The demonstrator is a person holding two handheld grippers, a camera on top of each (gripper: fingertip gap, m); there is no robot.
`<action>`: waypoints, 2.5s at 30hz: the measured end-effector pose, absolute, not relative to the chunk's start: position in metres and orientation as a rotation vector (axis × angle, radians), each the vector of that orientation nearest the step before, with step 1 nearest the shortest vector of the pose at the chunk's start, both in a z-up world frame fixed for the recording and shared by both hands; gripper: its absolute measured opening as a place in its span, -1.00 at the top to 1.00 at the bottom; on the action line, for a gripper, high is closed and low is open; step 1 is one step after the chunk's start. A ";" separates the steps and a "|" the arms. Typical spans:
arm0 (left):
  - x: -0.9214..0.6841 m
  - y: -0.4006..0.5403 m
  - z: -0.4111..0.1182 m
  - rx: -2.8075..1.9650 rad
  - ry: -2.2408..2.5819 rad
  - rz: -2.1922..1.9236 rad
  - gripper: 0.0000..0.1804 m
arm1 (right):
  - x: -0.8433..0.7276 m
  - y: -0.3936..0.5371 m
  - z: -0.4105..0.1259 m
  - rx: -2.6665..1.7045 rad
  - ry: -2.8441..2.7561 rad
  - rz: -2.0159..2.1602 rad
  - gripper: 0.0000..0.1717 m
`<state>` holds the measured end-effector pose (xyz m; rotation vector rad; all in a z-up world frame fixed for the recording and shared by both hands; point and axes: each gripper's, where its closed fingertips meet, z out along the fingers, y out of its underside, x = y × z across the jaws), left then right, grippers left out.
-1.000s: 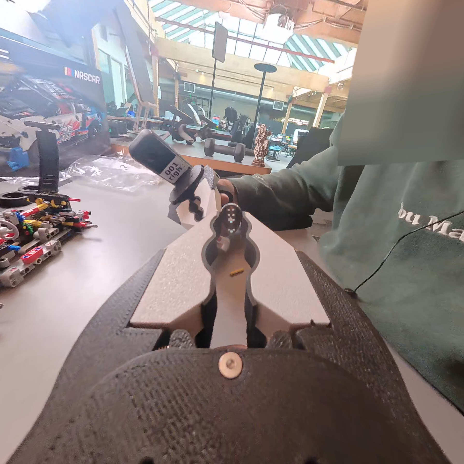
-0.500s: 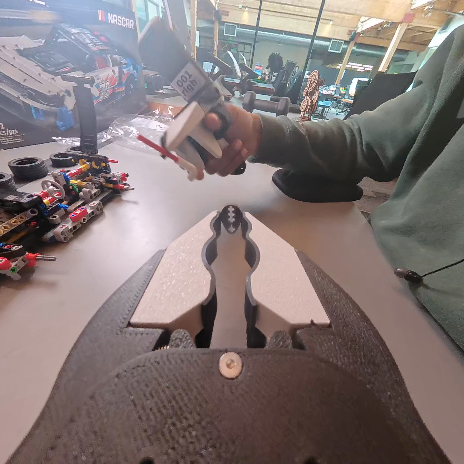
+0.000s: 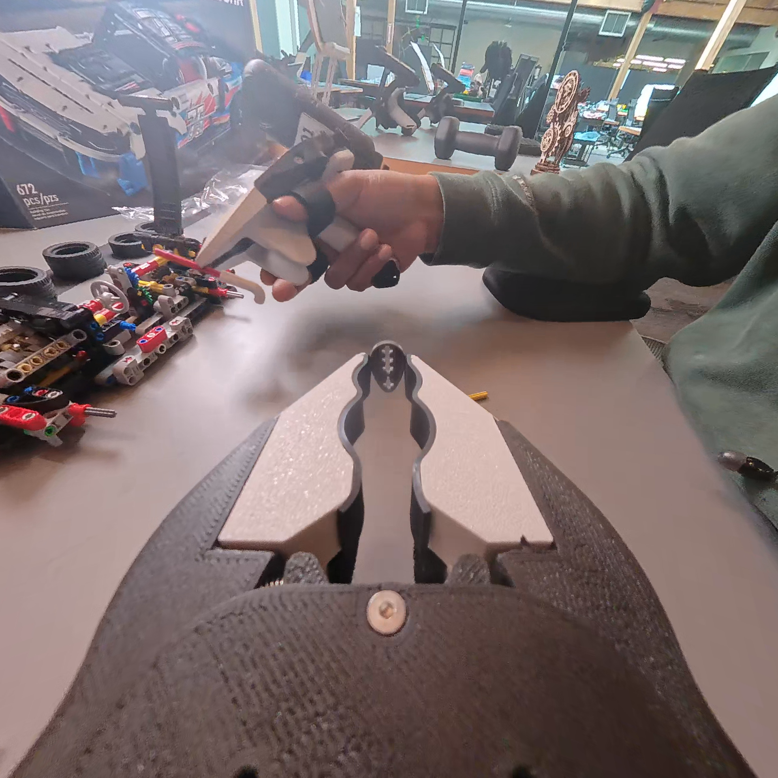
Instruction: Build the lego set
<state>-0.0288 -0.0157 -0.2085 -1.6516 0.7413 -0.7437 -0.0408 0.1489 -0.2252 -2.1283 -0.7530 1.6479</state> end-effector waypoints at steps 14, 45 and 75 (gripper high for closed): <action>-0.021 -0.019 -0.211 -1.680 0.753 -0.742 0.85 | -0.049 0.175 -0.266 -2.395 -0.812 1.223 0.99; -0.019 -0.021 -0.213 -1.696 0.809 -0.667 0.85 | -0.034 0.174 -0.272 -1.899 -1.304 0.191 0.67; -0.020 -0.026 -0.198 -1.637 0.787 -0.723 0.85 | -0.035 0.125 -0.194 -1.973 -1.397 1.270 1.00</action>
